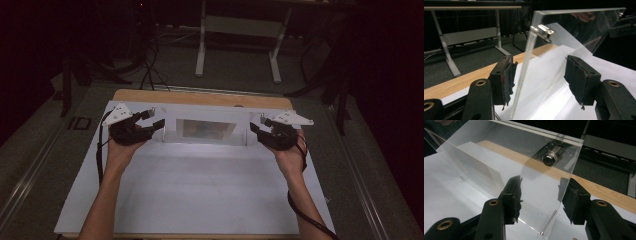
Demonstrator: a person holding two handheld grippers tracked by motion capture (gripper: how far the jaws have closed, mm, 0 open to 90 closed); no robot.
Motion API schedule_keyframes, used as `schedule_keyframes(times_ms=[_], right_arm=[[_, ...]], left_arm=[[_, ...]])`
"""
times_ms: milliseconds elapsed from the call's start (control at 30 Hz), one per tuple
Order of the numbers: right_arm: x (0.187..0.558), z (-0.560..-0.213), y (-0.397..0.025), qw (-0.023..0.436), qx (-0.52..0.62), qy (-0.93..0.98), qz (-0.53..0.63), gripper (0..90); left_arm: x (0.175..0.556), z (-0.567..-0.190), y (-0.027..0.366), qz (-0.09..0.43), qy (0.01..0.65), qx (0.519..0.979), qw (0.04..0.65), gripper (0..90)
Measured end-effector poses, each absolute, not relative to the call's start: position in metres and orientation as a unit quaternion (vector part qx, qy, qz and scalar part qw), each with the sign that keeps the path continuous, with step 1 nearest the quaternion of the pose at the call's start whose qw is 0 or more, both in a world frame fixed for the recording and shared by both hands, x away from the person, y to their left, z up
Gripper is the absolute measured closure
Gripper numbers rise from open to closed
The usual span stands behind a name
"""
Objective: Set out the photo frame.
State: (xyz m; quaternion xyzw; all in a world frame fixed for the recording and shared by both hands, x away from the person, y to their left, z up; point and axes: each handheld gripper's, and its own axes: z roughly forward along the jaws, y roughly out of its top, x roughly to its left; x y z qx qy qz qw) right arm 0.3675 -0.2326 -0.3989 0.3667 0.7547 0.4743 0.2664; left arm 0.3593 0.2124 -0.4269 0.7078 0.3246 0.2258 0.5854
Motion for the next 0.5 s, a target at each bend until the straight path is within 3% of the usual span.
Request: schedule_keyframes(times_ms=[500], right_arm=[[0.377, -0.399, -0.232, 0.267, 0.372, 0.752, 0.474, 51.9]], left_arm=[[0.374, -0.432, 0.203, 0.232, 0.333, 0.719, 0.563, 42.0]])
